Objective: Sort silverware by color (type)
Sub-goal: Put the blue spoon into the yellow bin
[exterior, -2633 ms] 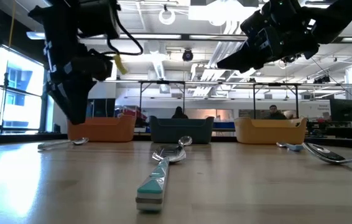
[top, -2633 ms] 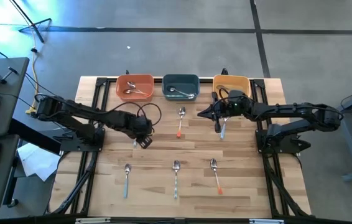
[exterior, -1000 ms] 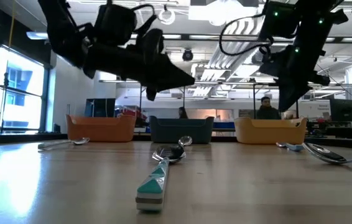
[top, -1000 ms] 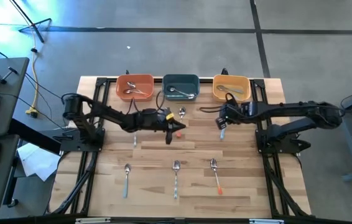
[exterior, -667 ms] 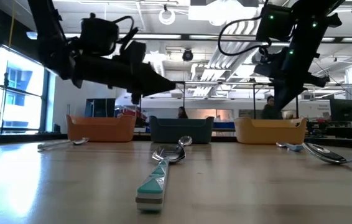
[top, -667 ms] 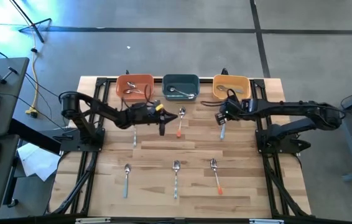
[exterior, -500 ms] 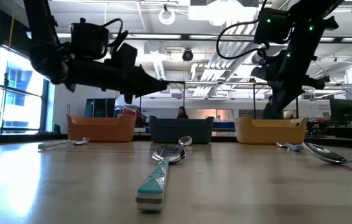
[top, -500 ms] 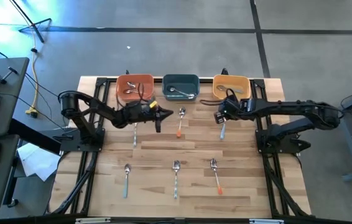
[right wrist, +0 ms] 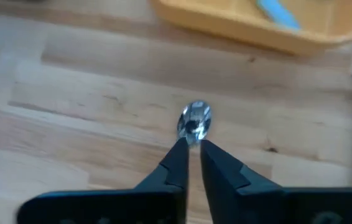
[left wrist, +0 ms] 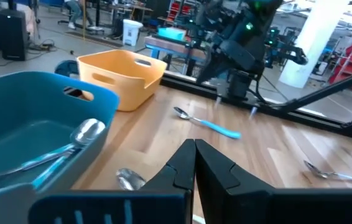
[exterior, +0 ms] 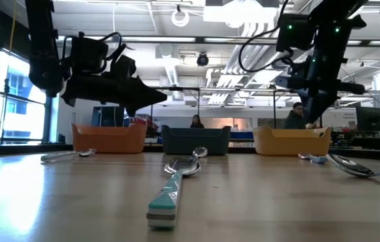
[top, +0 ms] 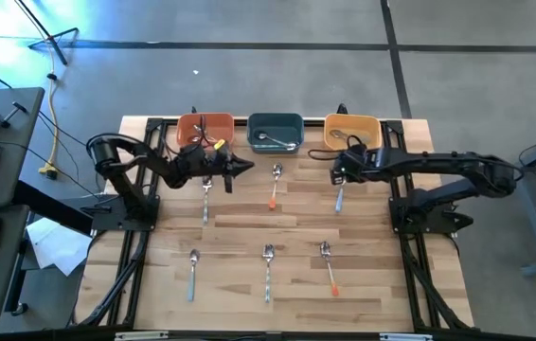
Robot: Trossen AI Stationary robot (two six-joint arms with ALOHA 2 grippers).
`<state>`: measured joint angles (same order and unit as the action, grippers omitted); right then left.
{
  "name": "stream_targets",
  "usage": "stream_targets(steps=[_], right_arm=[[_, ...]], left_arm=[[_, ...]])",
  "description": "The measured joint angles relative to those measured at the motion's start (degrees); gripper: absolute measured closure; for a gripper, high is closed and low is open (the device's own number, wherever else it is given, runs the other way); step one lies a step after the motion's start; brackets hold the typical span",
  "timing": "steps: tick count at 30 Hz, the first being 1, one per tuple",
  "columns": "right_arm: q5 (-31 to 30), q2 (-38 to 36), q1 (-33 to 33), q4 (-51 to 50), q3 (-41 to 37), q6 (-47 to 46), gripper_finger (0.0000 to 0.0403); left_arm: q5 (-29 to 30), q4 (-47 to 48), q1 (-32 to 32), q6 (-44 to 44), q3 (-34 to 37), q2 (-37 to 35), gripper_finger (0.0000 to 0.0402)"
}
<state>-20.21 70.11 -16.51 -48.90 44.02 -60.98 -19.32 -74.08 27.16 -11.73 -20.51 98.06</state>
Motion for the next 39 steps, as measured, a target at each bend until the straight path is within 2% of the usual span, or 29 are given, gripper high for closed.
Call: stream_targets(steps=[8, 13, 22, 30, 39], right_arm=[[3.5, 6.1, 0.0, 2.7, -1.8, -4.2, 0.0287], [7.2, 10.2, 0.0, 3.0, -1.8, -8.7, 0.0257], [12.3, 14.7, 0.0, 3.3, -1.8, -12.0, 0.0251], [12.3, 15.0, 0.0, 3.5, -1.8, -16.4, 0.0251], [12.0, 15.0, 0.0, 5.4, -1.8, -16.6, 0.0251]], left_arm=[[-3.1, 0.7, 3.1, 2.3, 0.0, 0.0, 0.0399], [-5.8, 0.9, 4.3, 2.4, 0.0, 0.0, 0.0399], [-5.8, 0.9, 5.1, 4.2, 0.0, 0.0, 0.0399], [-5.7, 1.0, 5.1, 6.8, 0.0, 0.0, 0.0399], [-5.7, 2.2, 5.1, 5.9, 0.0, 0.0, 0.0399]])
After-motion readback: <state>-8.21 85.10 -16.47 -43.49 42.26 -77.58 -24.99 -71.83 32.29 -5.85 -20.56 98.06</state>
